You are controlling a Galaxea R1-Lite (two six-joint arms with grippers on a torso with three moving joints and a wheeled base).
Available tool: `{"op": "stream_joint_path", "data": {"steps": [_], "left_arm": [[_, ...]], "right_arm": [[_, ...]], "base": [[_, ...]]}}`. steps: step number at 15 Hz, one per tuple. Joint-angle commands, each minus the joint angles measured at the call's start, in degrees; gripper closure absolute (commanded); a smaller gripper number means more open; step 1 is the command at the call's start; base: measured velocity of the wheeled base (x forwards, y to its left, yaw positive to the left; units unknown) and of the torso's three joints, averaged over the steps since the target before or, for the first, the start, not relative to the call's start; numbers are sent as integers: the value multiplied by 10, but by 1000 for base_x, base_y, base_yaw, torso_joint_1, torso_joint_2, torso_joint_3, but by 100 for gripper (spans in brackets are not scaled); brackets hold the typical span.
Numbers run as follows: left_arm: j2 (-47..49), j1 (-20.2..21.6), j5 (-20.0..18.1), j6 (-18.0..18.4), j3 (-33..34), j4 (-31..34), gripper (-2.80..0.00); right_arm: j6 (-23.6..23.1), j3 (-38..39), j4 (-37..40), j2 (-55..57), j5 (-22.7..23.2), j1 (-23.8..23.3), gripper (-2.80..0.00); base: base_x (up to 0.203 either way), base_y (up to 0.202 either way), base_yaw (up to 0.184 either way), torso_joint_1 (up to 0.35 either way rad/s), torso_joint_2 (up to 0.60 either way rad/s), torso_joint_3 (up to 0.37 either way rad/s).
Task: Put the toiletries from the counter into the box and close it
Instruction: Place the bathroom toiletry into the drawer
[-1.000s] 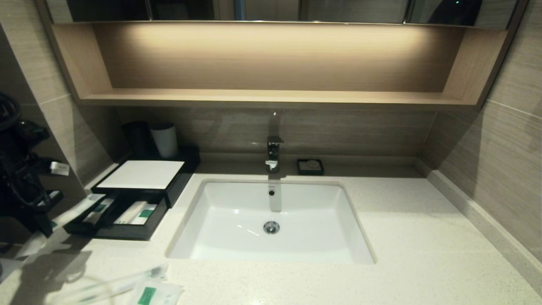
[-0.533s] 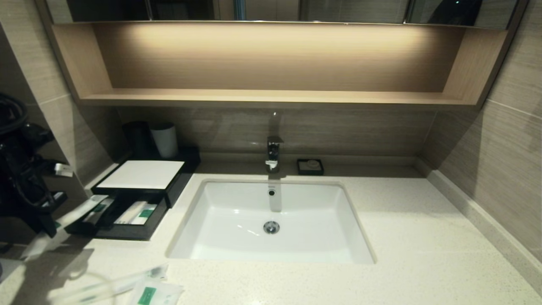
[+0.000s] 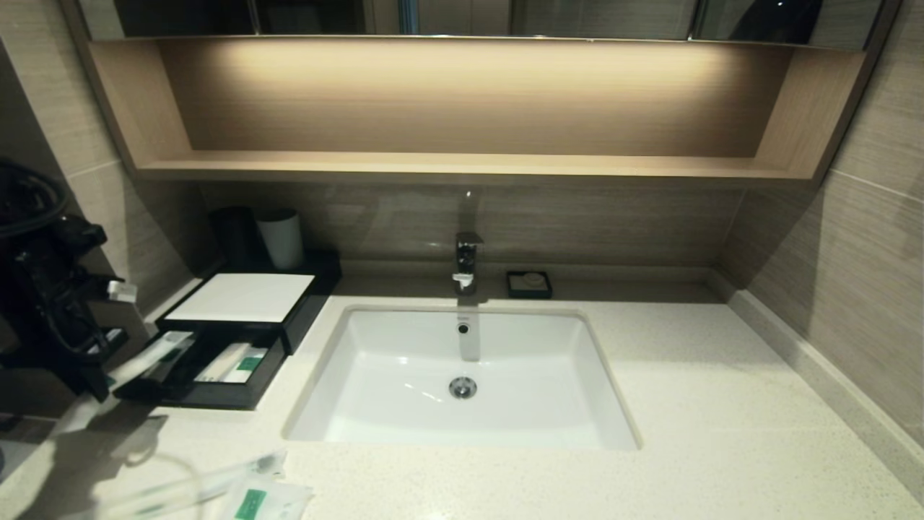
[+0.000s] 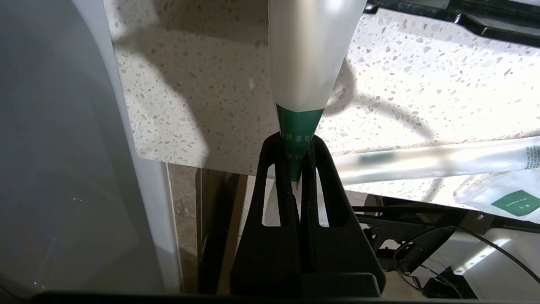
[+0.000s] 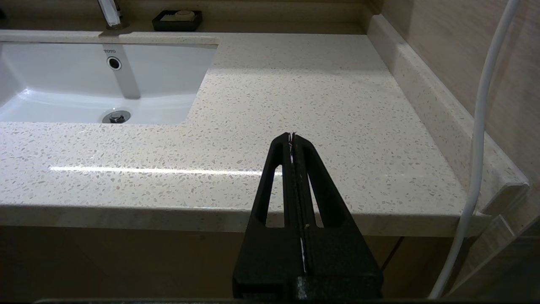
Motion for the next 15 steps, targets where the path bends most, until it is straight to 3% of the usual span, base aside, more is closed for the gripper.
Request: {"op": "stream_joint_path", "data": {"steps": [1, 15], "left_arm": [[3, -8, 1, 0, 0, -4, 0], [22, -17, 1, -1, -2, -73, 0]], "right_arm": [[0, 1, 0, -1, 0, 0, 0], [0, 1, 0, 0, 0, 0, 0]], "base": [[0, 0, 0, 0, 0, 0], [0, 0, 0, 0, 0, 0]]}}
